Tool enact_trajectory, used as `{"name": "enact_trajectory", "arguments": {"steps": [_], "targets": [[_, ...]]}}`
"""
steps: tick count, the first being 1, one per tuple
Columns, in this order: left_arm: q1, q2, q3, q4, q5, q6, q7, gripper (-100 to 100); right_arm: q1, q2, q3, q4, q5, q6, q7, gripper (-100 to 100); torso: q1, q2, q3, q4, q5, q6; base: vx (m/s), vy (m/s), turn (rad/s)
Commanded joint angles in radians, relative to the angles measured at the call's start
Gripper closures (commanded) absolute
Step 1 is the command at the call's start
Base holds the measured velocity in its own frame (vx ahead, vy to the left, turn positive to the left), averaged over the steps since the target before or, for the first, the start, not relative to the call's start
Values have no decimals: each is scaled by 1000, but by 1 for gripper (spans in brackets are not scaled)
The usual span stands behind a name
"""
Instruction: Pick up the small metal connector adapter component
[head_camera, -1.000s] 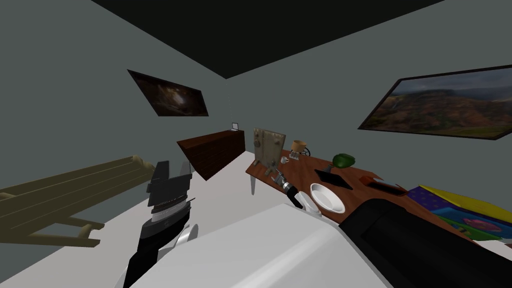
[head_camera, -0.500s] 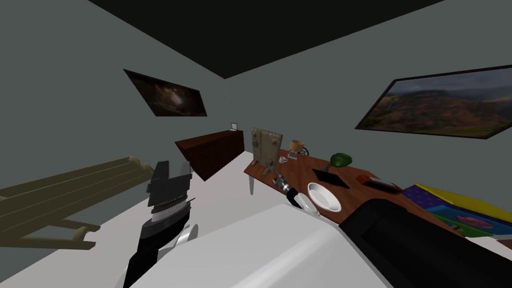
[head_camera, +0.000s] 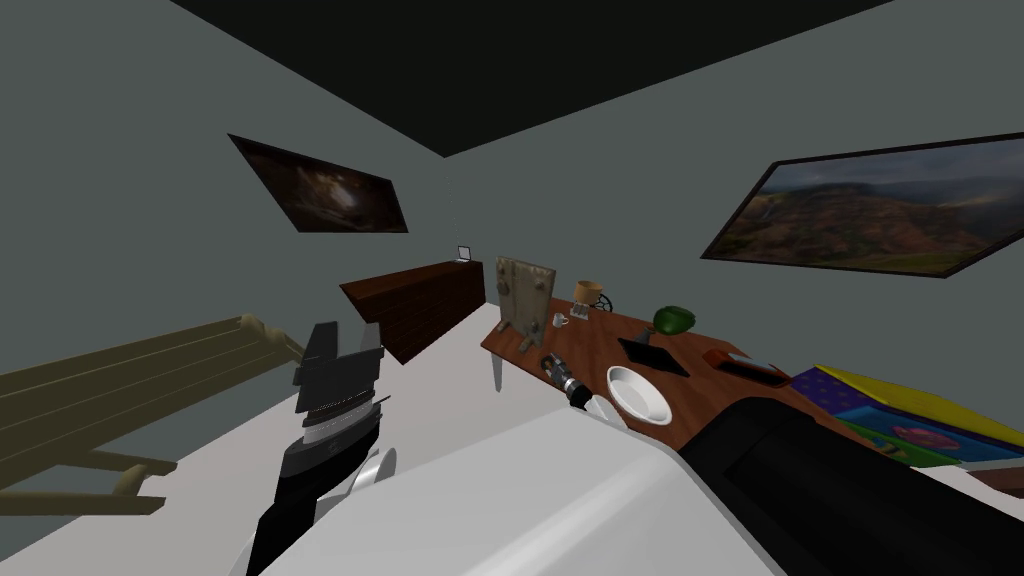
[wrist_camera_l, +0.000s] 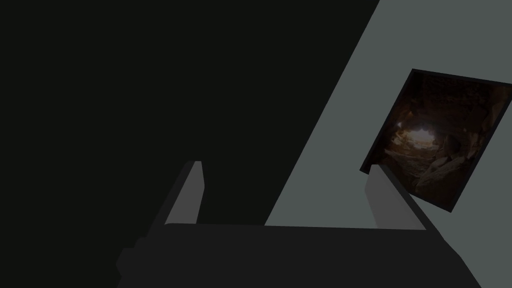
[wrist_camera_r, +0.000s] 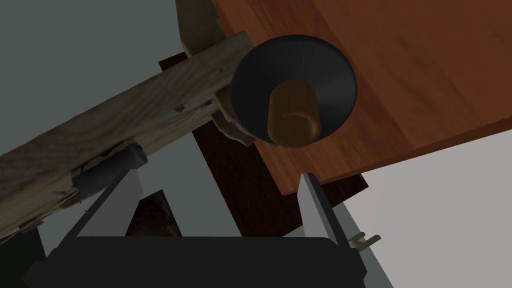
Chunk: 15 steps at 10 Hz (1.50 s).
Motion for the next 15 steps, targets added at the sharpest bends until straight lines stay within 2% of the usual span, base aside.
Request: {"name": "enact_trajectory", "arguments": {"steps": [1,4,5,6,7,8,9,10,11,15], "targets": [[0,0,0,0,0,0,0,0,-1,43,-2,18,31,19,23,-100,0,0,0,0,0,0,9,-89,-25],[0,0,0,0,0,0,0,0,1,130,-14,51,57,32,49,-100,0,-1,-1,0,0,0,36,-80,-15],[0,0,0,0,0,0,0,0,4,147,-16,58,61,35,52,-100,2,-2,-1,0,0,0,37,-46,-4],[0,0,0,0,0,0,0,0,-5,137,-21,66,53,29,63,-100,3,-2,-1,0,1,0,12,-19,2],[0,0,0,0,0,0,0,0,-4,139,-20,65,54,30,64,0,4,-1,0,0,1,0,0,0,0],[0,0,0,0,0,0,0,0,-12,144,-27,86,42,15,92,-100,5,0,0,0,1,0,62,-2,-70],[0,0,0,0,0,0,0,0,-17,147,-31,99,35,7,108,-100,6,-3,-1,0,1,0,122,-8,-73],[0,0,0,0,0,0,0,0,-16,144,-28,92,40,15,94,-100,5,-6,-3,-1,1,0,58,-4,-7],[0,0,0,0,0,0,0,0,-17,145,-29,94,40,13,98,100,6,-4,-2,-1,1,0,9,0,3],[0,0,0,0,0,0,0,0,-17,144,-29,93,40,13,98,100,6,1,0,0,1,0,0,0,0]]}}
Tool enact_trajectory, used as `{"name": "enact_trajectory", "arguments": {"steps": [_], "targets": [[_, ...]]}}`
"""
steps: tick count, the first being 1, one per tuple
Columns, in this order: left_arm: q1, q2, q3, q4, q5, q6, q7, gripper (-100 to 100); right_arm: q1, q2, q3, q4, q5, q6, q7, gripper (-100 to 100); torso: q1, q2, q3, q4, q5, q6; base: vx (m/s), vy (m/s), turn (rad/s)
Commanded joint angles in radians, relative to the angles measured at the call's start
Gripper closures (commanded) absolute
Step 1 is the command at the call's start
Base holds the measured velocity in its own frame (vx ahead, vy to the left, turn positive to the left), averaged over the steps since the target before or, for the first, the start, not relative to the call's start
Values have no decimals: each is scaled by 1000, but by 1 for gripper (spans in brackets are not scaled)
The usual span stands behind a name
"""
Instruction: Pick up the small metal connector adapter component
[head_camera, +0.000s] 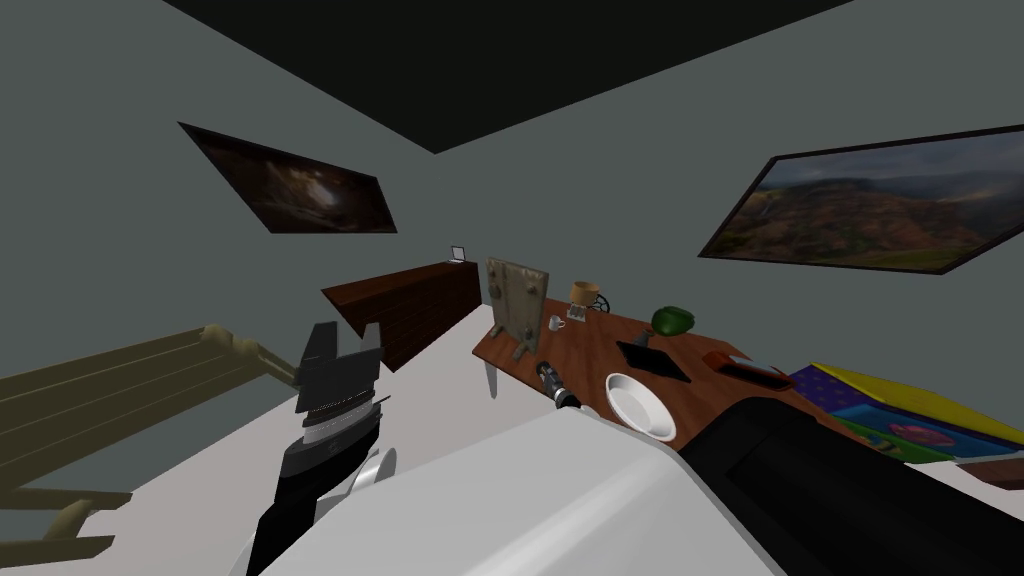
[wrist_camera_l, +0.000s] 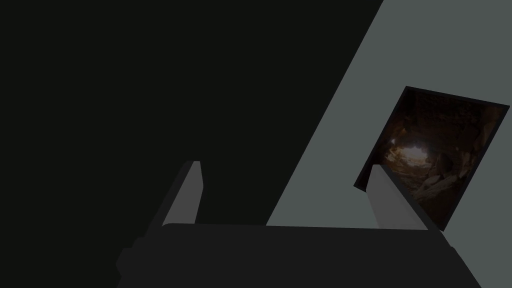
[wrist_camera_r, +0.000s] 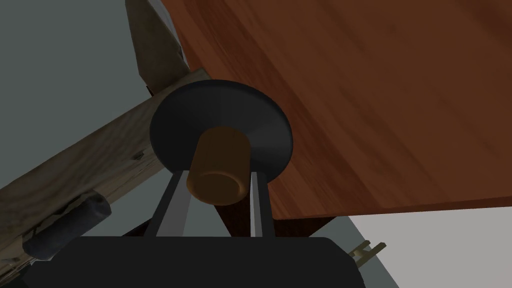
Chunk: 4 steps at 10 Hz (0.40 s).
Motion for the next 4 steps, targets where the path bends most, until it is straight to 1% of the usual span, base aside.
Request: {"name": "enact_trajectory", "arguments": {"steps": [1,2,3,4], "targets": [[0,0,0,0,0,0,0,0,0,0,0,0,0,0,0,0,0,0,0,0,0,0,0,0,0],[0,0,0,0,0,0,0,0,11,-5,7,-24,12,14,-28,100,0,0,0,0,0,0,-76,20,85],[0,0,0,0,0,0,0,0,5,-3,3,-11,5,5,-11,100,1,4,2,0,0,0,-48,12,19],[0,0,0,0,0,0,0,0,5,-3,3,-13,6,7,-15,0,1,3,2,1,0,0,-6,2,-5]]}}
